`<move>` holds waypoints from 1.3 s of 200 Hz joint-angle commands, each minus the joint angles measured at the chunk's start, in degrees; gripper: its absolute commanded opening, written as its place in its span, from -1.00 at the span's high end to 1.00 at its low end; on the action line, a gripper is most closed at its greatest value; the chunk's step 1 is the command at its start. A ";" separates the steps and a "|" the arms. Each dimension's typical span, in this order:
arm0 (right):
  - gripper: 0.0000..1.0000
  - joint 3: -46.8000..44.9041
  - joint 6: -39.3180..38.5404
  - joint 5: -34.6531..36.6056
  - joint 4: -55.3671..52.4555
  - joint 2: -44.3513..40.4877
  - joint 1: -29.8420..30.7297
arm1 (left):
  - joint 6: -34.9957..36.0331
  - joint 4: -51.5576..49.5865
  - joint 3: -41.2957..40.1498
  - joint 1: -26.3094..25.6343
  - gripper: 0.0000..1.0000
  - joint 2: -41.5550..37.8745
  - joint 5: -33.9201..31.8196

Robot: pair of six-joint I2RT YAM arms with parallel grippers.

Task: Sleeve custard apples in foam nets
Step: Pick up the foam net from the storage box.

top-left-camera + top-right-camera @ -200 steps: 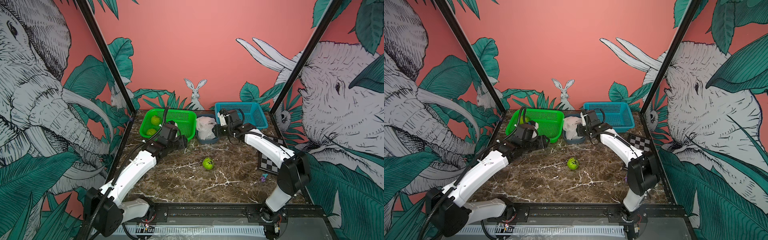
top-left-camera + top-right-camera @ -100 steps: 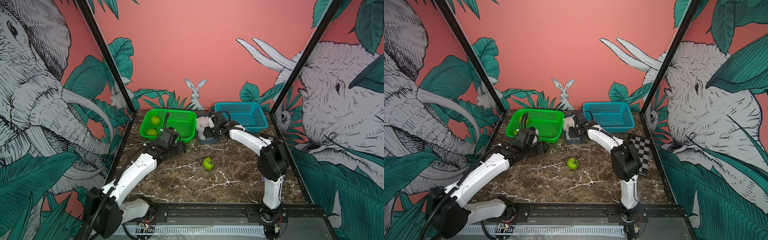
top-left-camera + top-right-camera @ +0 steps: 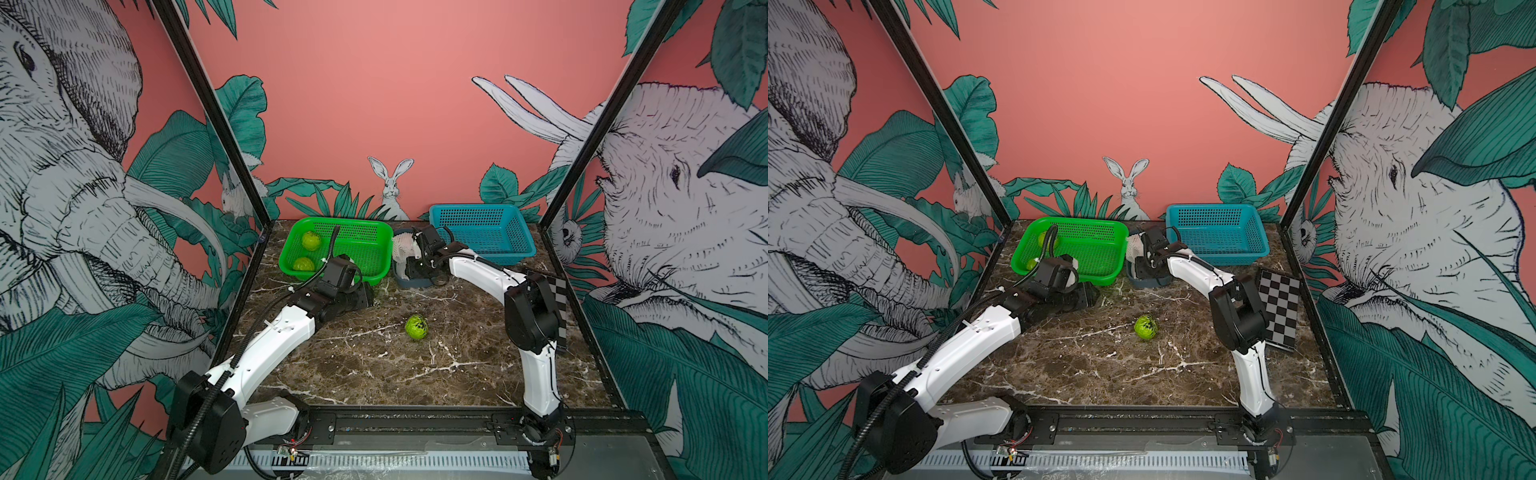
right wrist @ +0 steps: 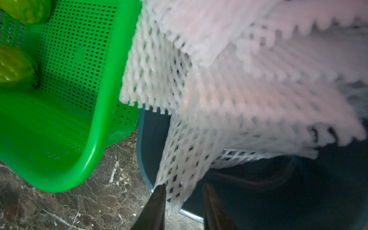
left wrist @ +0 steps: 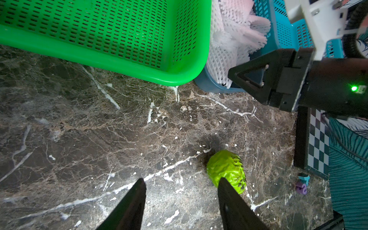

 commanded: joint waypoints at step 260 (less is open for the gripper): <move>0.84 -5.95 -0.86 -8.22 1.28 -15.26 -3.03 | 0.91 2.95 6.85 0.97 -0.24 3.75 5.16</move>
